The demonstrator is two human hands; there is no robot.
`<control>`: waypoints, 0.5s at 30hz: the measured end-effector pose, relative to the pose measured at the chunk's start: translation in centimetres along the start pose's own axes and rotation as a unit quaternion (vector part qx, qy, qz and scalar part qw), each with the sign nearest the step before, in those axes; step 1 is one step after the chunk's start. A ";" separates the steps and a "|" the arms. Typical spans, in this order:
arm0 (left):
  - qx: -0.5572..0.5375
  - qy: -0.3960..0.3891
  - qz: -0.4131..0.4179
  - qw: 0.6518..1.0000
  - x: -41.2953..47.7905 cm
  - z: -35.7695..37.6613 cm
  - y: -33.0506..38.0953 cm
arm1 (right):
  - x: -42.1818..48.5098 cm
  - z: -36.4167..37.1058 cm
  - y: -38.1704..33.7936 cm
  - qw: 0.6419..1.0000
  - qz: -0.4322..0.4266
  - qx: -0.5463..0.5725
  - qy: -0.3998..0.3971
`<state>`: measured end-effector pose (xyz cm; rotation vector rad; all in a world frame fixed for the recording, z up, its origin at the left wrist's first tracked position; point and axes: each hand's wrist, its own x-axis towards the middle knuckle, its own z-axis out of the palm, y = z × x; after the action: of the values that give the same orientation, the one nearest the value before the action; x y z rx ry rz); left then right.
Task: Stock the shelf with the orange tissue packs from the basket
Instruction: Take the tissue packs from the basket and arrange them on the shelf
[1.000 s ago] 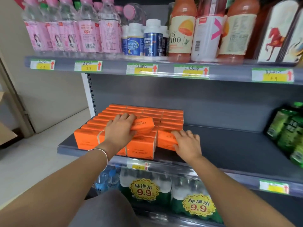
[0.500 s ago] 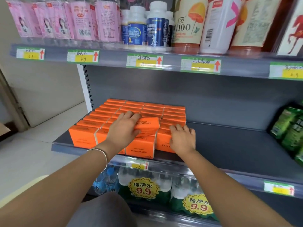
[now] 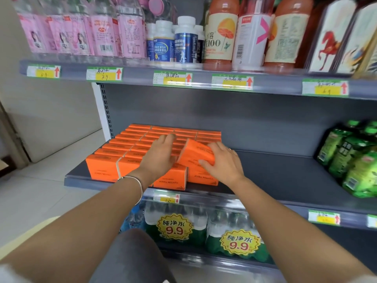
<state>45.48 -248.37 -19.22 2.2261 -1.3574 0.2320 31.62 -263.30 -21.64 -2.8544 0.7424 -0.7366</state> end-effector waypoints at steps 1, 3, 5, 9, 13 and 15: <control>0.016 -0.030 -0.014 0.999 -0.2 0.3 -0.1 | -0.6 0.0 0.6 1.000 0.007 0.005 -0.013; 0.072 -0.106 -0.023 0.991 -0.8 1.2 -0.1 | -1.6 0.2 1.4 0.999 0.005 -0.015 -0.045; 0.137 -0.174 -0.008 0.975 -1.2 2.2 -0.4 | -2.1 0.8 1.9 0.997 0.004 -0.048 -0.062; 0.181 -0.253 -0.002 0.950 -1.5 3.7 -0.9 | -1.7 2.1 2.1 0.993 0.019 -0.100 -0.056; 0.174 -0.249 -0.007 0.953 -1.6 4.2 -1.4 | -1.0 2.2 3.4 0.992 0.041 -0.091 -0.071; 0.166 -0.233 -0.008 0.958 -1.5 4.2 -1.6 | -1.1 2.1 4.5 0.990 0.040 -0.111 -0.078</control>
<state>45.65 -248.80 -23.90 2.6905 -1.6364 -0.0907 29.85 -266.74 -24.96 -3.0111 0.9621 -0.4383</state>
